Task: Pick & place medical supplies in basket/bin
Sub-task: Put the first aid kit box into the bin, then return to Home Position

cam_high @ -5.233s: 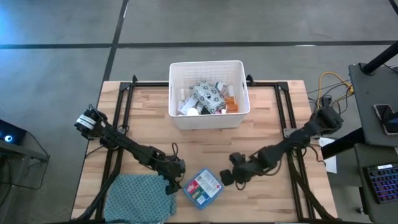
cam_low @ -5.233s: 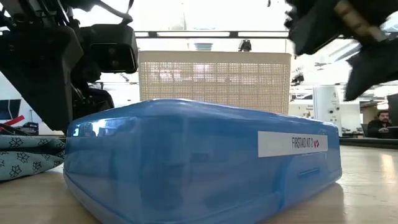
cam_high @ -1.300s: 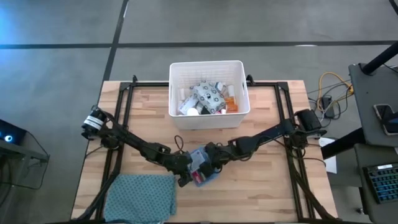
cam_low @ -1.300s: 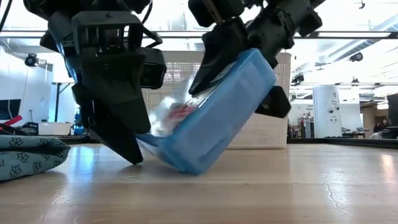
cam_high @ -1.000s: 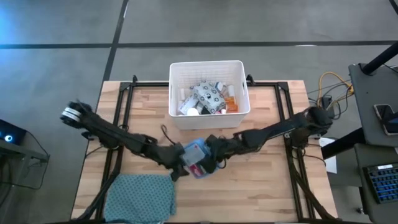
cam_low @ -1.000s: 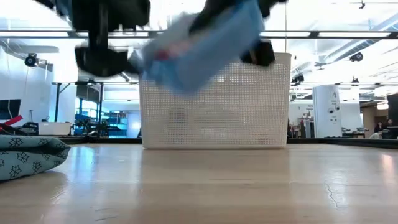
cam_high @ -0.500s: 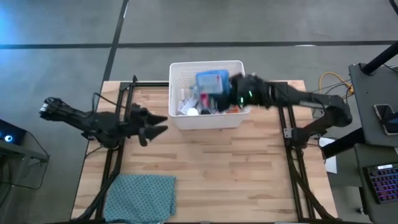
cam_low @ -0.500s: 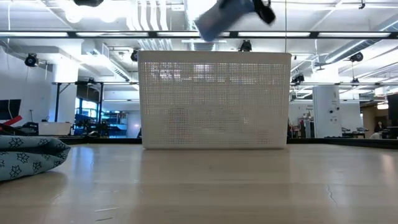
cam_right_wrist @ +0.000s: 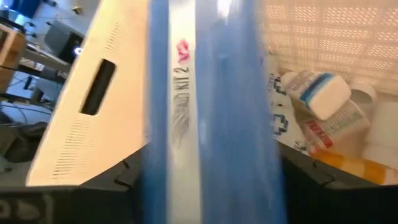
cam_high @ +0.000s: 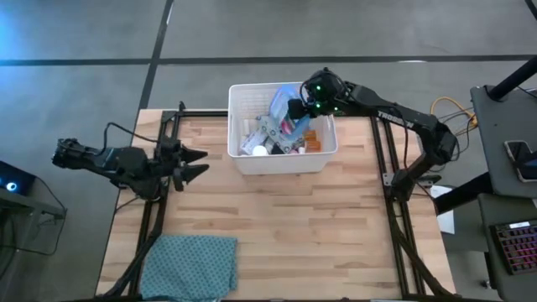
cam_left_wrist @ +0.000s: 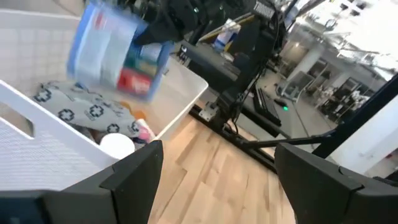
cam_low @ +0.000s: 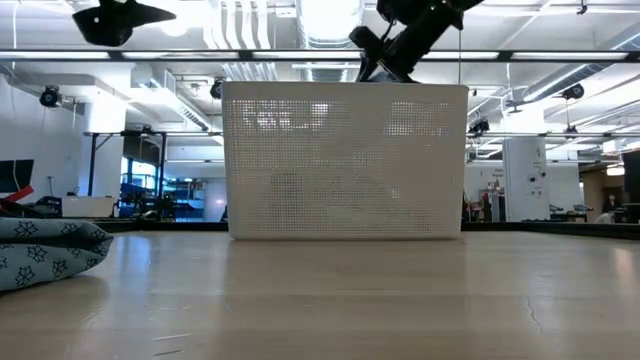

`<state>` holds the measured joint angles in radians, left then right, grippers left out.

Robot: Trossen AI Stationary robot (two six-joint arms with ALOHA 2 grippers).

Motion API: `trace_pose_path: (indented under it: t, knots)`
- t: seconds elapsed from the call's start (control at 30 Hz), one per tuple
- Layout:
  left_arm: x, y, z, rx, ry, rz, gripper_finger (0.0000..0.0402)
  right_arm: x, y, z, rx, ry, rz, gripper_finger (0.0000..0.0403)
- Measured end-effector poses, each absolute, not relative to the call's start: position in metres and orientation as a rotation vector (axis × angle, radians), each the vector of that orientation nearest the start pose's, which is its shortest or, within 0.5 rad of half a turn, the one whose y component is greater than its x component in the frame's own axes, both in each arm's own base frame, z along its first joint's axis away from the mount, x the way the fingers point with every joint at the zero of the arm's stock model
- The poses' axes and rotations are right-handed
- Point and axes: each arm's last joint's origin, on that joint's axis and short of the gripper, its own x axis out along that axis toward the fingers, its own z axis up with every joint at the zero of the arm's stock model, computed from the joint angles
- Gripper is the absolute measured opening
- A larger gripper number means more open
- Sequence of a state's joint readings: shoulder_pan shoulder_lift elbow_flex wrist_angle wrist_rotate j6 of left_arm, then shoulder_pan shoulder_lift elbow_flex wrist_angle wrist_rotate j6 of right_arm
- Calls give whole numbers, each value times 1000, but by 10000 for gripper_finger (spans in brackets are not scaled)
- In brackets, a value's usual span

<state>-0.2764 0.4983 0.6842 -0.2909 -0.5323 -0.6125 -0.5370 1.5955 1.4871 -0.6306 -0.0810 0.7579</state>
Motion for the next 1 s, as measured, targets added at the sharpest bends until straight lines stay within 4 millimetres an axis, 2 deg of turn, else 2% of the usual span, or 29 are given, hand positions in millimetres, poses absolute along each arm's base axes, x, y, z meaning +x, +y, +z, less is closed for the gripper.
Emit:
trace_pose_path:
  t: [0.2,0.33,0.47,0.57,0.7,0.77,0.83,0.9,1.0]
  knots:
    - [87,-7,311,-581,-54,280,287,297,-173,349,922,518,-719,275]
    - [74,-2,304,-577,-112,292,287,299,-164,367,892,495,-710,296]
    - [67,2,297,-570,-141,332,287,289,-151,381,774,546,-919,303]
    - [62,4,293,-576,-172,379,287,281,-138,397,586,597,-1050,302]
    - [62,5,287,-569,-164,410,287,283,-105,414,382,659,-966,296]
    - [60,5,286,-586,-165,399,287,282,-92,421,380,674,-925,292]
    - [60,5,287,-668,-183,379,287,275,-82,429,476,660,-953,290]
    - [61,4,288,-663,-178,352,287,266,-73,439,561,635,-990,291]
    - [65,0,289,-572,-150,216,287,260,-51,452,436,669,-904,295]
